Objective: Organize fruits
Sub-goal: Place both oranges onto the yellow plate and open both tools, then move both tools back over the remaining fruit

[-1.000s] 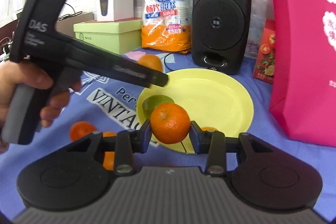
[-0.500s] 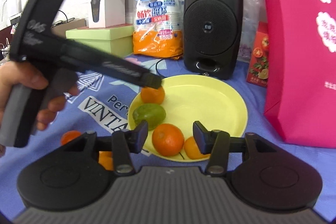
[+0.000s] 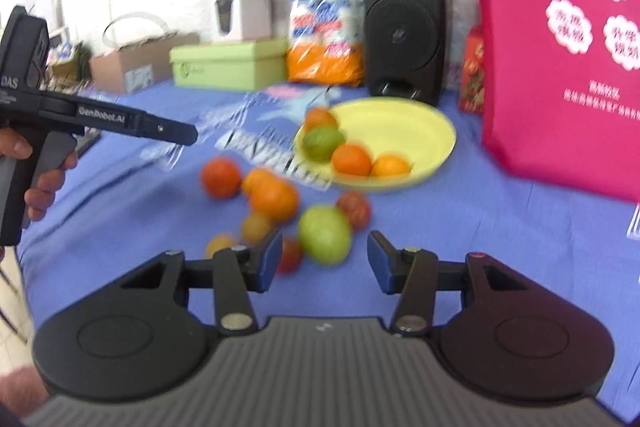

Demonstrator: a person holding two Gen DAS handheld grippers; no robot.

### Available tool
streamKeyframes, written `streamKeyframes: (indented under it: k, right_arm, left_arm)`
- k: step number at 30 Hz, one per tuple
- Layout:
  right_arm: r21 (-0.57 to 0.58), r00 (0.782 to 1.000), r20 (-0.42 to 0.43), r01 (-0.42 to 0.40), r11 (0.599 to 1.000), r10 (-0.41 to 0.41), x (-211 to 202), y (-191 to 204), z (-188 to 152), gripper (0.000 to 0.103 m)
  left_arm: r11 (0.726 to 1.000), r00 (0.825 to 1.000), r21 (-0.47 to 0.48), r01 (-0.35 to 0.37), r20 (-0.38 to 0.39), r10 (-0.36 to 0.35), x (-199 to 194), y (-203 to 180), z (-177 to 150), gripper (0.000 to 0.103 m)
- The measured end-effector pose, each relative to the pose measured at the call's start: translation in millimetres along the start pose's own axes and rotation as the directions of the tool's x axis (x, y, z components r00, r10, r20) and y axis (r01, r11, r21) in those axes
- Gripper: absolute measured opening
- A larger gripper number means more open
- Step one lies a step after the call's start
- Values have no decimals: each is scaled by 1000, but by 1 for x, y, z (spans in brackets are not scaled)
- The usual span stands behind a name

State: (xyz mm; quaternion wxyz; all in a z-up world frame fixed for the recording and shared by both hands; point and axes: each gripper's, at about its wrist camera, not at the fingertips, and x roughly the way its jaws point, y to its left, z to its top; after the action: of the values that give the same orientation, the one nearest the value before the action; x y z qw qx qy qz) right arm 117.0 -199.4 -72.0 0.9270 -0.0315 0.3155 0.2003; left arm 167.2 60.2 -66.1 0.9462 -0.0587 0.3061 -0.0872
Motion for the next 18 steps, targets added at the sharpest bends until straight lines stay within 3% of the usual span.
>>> streamKeyframes:
  k: [5, 10, 18]
  right_arm:
    - [-43, 998, -65, 19, 999, -21, 8, 11, -15, 42]
    - [-49, 998, -67, 8, 999, -11, 10, 9, -14, 41]
    - [-57, 996, -81, -29, 998, 24, 19, 2, -9, 40]
  left_arm:
    - [992, 998, 110, 64, -7, -64, -9, -42, -31, 68]
    - [974, 996, 208, 87, -47, -78, 6, -78, -48, 65]
    - [972, 992, 205, 110, -88, -94, 30, -86, -52, 50]
